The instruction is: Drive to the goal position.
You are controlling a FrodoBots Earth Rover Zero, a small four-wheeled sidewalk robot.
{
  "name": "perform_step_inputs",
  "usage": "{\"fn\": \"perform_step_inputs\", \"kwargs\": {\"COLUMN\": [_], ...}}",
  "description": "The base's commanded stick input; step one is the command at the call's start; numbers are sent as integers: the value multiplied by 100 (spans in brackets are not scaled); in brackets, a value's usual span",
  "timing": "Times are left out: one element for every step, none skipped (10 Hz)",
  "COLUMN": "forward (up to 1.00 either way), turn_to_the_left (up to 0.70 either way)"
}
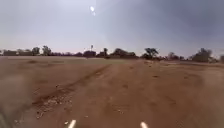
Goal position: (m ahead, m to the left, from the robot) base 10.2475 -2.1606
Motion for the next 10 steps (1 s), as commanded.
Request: {"fn": "perform_step_inputs", "kwargs": {"forward": [70,70,70,70,70,70,70,70,70,70], "turn_to_the_left": [-26,-5,0,0,0,0,0,0,0,0]}}
